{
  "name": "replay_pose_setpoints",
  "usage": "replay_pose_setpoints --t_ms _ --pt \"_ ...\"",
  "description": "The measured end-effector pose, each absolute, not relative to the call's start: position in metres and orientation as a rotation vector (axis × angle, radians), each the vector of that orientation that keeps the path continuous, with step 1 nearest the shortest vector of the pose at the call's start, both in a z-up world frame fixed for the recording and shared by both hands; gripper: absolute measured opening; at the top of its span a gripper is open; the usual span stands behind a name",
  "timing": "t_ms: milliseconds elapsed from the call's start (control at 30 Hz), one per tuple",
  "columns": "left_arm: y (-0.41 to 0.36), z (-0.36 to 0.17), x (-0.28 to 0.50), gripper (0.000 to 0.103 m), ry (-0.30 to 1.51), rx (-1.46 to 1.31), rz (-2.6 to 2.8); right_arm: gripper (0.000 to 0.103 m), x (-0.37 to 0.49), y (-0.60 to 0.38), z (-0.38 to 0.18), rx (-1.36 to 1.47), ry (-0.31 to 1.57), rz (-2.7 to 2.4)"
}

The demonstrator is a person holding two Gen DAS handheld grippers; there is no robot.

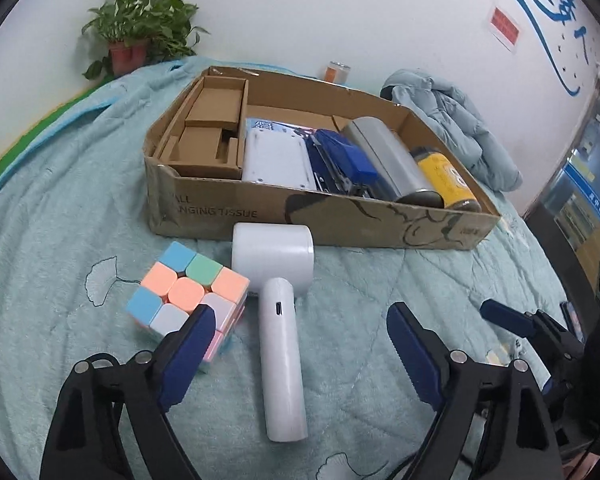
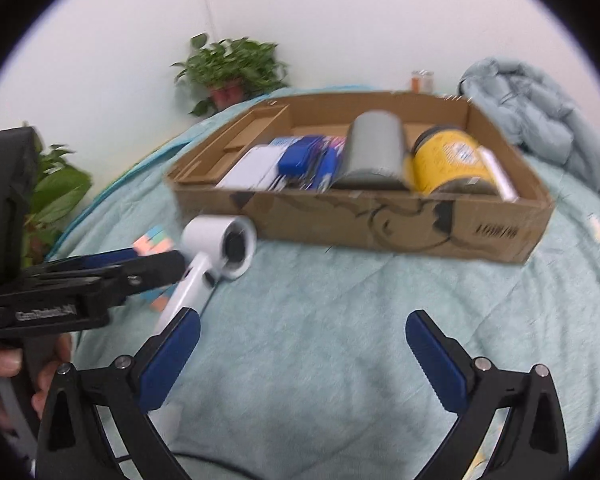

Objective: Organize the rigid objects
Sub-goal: 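Withdraw the left gripper from the box toward the white hair dryer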

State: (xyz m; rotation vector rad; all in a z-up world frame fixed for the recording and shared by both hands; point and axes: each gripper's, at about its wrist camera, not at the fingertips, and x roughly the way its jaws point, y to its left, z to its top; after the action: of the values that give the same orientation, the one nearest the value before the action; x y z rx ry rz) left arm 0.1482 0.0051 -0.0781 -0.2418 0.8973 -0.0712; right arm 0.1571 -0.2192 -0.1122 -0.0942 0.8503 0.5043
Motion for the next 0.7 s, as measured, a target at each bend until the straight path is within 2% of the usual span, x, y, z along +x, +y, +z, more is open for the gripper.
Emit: replay_pose_setpoints --t_ms 100,200,367,600,667,700 --pt "-0.005 -0.080 0.141 0.075 0.900 -0.188 -0.059 0.102 0.144 -0.222 -0.120 -0.073 0.878 0.588" --pt "-0.009 -0.079 0.139 0.054 0.935 -0.196 -0.080 0.102 0.135 -0.225 -0.127 -0.029 0.922 0.650" --pt "-0.015 -0.076 0.132 0.056 0.962 -0.201 -0.113 0.102 0.128 -0.229 -0.134 -0.015 0.958 0.658" --pt "-0.013 -0.115 0.147 0.054 1.093 -0.229 -0.065 0.102 0.116 -0.224 -0.135 -0.030 0.964 0.698" --pt "-0.012 -0.123 0.152 0.042 1.120 -0.234 -0.061 0.101 0.115 -0.225 -0.134 -0.025 0.965 0.697" --pt "-0.013 -0.125 0.153 0.029 1.126 -0.225 -0.065 0.101 0.114 -0.226 -0.134 -0.028 0.963 0.693"
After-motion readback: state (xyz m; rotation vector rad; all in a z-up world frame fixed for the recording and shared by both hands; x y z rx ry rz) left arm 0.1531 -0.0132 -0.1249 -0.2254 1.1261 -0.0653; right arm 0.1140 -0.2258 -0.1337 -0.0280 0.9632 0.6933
